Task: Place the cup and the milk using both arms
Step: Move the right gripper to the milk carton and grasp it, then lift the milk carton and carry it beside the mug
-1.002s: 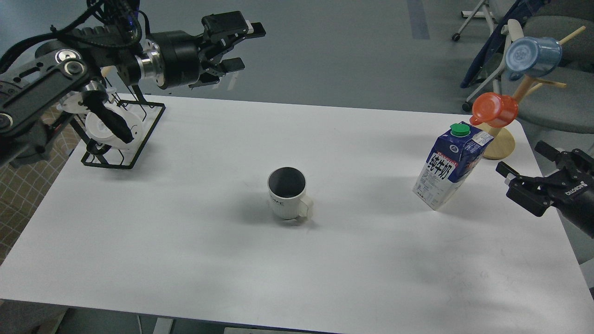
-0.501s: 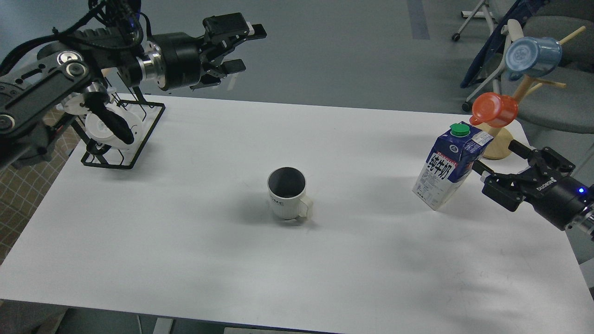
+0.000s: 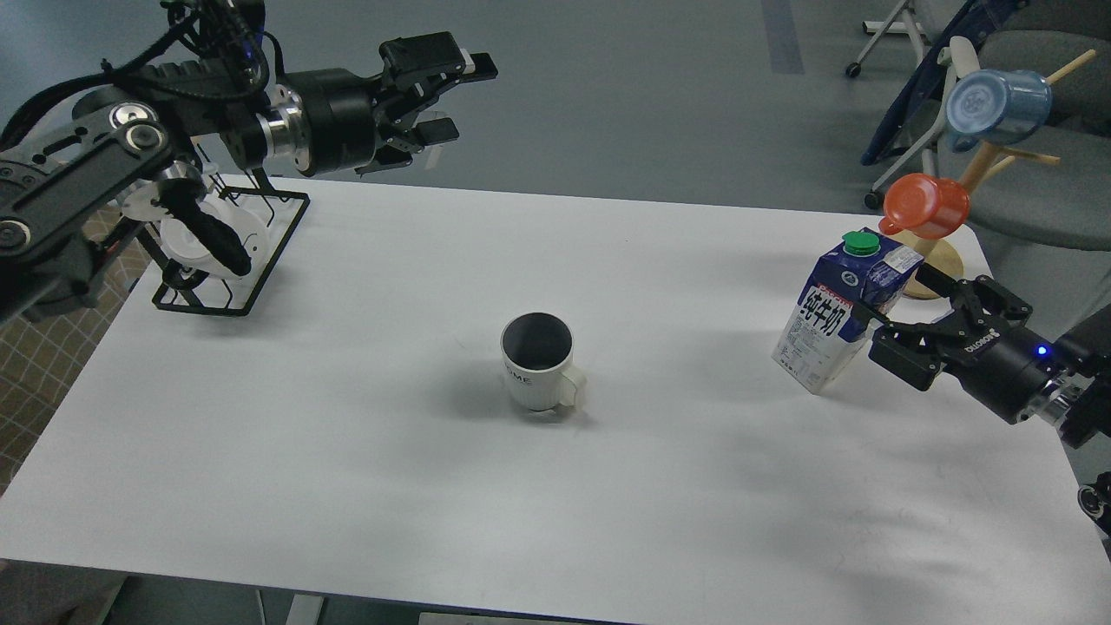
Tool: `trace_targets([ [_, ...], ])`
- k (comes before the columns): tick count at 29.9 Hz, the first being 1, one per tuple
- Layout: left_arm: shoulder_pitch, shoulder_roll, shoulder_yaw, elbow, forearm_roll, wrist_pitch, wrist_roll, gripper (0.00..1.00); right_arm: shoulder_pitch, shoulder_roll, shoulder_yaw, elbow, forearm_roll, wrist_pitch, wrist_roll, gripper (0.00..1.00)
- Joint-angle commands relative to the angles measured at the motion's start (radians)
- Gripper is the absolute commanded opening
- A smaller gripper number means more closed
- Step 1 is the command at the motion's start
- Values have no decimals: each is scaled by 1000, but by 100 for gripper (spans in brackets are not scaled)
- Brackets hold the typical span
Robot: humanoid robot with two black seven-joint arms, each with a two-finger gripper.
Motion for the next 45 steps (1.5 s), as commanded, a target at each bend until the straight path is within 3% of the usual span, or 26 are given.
trace_targets([
  [1, 0, 0, 0, 0, 1, 0, 0, 99, 10, 5, -2, -17, 0, 0, 0, 100],
  [11, 9, 1, 0, 0, 3, 0, 0, 99, 33, 51, -14, -49, 0, 0, 0, 100],
  [14, 9, 1, 0, 0, 5, 0, 0, 99, 36, 56, -16, -56, 0, 0, 0, 96],
  [17, 9, 1, 0, 0, 6, 0, 0, 99, 37, 56, -16, -56, 0, 0, 0, 87],
  [18, 9, 1, 0, 0, 6, 0, 0, 99, 37, 54, -18, -56, 0, 0, 0, 75],
  [21, 9, 1, 0, 0, 6, 0, 0, 99, 37, 51, -25, -56, 0, 0, 0, 52],
  [25, 11, 1, 2, 0, 8, 0, 0, 99, 33, 48, -27, -54, 0, 0, 0, 37],
  [29, 18, 1, 0, 0, 11, 0, 0, 99, 36, 49, -27, -37, 6, 0, 0, 33],
  [38, 18, 3, 0, 0, 11, 0, 0, 99, 79, 33, 24, 90, 23, 9, 0, 34],
  [45, 18, 3, 0, 0, 12, 0, 1, 99, 148, 86, 12, 125, 22, 58, 0, 34],
])
